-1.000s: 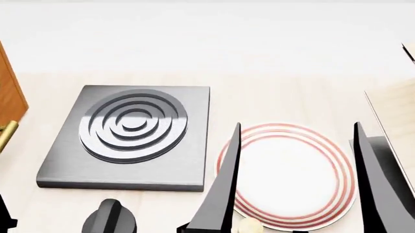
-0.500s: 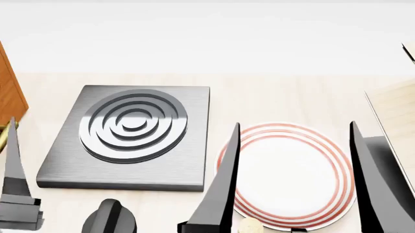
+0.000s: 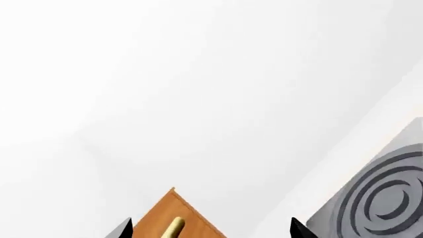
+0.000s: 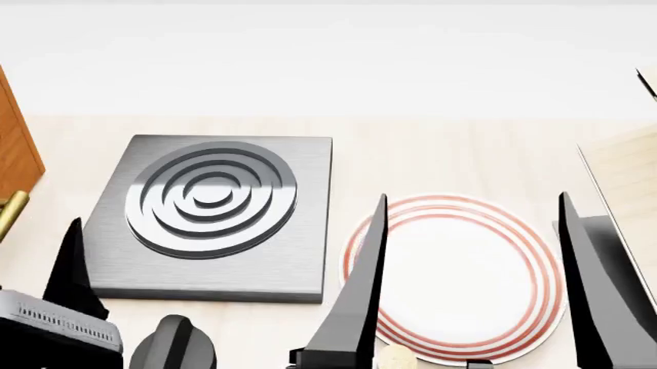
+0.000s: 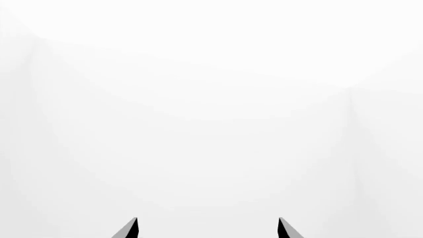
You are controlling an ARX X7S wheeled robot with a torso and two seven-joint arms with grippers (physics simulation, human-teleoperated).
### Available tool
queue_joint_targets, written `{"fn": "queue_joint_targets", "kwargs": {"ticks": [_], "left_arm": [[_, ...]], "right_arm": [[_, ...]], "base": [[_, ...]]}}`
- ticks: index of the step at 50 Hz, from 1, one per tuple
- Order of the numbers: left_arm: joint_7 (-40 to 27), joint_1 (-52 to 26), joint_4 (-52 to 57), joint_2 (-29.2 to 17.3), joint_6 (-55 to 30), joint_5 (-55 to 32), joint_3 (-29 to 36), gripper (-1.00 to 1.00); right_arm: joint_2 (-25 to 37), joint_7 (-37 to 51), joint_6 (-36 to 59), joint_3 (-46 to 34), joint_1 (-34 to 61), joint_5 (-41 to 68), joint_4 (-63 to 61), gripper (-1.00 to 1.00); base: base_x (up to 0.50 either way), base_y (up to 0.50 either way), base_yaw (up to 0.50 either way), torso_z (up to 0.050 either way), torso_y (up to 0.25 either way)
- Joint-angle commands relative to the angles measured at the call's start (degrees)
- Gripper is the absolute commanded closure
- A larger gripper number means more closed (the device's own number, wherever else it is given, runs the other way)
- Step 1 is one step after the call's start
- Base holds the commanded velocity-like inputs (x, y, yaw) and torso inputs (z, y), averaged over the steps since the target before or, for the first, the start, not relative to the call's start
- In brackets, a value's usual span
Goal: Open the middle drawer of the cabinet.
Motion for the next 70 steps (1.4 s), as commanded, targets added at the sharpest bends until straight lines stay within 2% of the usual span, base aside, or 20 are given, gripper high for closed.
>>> {"fn": "queue_joint_targets", "kwargs": {"ticks": [1,18,36,49,54,70], "left_arm": [[6.57,1.23,-13.55,4.92,-2.37,-0.17,1.38,-1.0],[16.44,3.03,-32.48,11.86,-2.47,-1.16,1.75,-1.0],[22.85,6.24,-47.07,14.93,1.16,-3.78,-0.55,-1.0],[25.02,7.32,-52.62,16.47,1.83,-4.45,-1.4,-1.0],[27.47,8.26,-58.76,18.41,2.93,-4.41,-1.73,-1.0],[29.73,8.2,-62.45,20.09,2.86,-4.54,-2.21,-1.0]], "right_arm": [[0.0,-0.18,0.11,0.07,-0.02,-0.01,0.0,-1.0],[0.0,-0.36,0.05,0.17,-0.15,0.09,0.0,-1.0],[0.0,-0.64,1.05,-0.35,0.39,-0.09,0.0,-1.0],[0.0,-0.79,1.03,-0.31,0.45,0.0,0.0,-1.0],[0.0,-0.81,0.99,-0.43,0.4,-0.09,0.0,-1.0],[0.0,-0.86,0.77,-0.22,0.3,0.28,0.0,-1.0]], "base": [[0.0,0.0,0.0,0.0,0.0],[0.0,0.0,0.0,0.0,0.0],[0.0,0.0,0.0,0.0,0.0],[0.0,0.0,0.0,0.0,0.0],[0.0,0.0,0.0,0.0,0.0],[0.0,0.0,0.0,0.0,0.0]]}}
